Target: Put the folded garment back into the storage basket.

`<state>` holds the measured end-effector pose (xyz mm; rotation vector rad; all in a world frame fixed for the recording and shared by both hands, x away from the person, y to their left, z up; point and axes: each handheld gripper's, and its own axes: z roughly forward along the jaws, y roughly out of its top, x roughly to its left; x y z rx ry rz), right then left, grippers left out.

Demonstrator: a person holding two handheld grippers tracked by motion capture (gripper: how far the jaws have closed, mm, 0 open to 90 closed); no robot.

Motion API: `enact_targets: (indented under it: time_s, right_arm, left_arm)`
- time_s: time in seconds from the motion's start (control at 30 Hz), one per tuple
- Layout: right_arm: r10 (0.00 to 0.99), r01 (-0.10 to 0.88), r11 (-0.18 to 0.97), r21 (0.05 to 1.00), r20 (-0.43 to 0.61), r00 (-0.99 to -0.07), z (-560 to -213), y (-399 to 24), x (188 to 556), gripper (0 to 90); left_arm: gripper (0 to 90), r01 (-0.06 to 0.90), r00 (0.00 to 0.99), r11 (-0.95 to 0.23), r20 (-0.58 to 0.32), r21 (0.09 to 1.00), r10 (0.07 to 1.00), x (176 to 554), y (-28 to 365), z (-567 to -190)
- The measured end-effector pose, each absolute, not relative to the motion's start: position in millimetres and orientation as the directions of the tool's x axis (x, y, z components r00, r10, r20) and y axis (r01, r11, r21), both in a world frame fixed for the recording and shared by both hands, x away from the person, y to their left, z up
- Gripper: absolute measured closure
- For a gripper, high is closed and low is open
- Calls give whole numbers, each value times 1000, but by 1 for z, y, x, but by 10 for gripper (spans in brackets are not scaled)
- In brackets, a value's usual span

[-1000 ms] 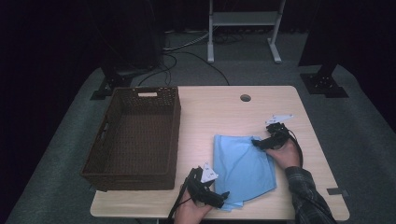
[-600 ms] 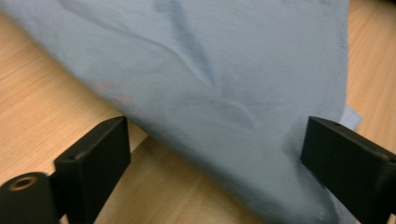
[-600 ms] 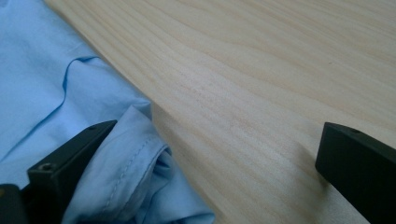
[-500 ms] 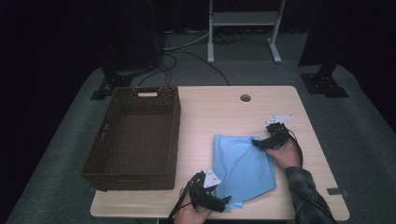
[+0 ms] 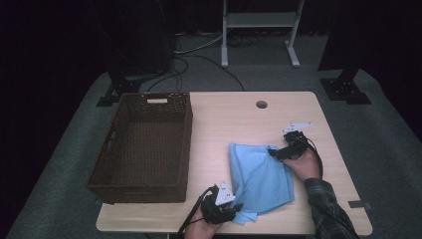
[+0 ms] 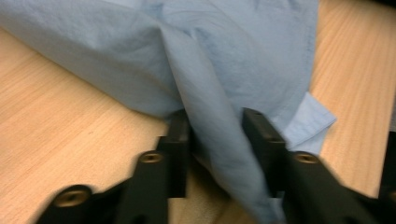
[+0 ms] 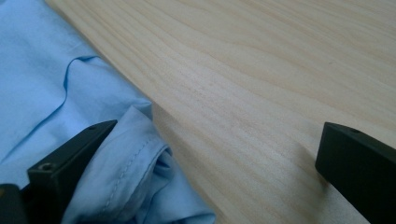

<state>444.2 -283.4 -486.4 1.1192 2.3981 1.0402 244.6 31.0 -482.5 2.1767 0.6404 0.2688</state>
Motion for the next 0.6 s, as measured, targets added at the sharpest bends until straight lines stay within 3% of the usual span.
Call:
enact_targets:
  time_s: [0.1,0.3,0.6]
  right_arm:
    - [753,540,437,719,35,-657,-486,-283,444,0]
    - [724,518,436,736,55,-688,-484,-286,438,0]
    - [705,515,426,744,84,-704,-483,-284,423,226]
  left_arm:
    - [783,335,844,-532,3,777,536,243,29,-482]
    - [791,341,838,-524,0,780,545,244,29,-483]
    - [790,343,834,-525,4,779,551,243,29,-483]
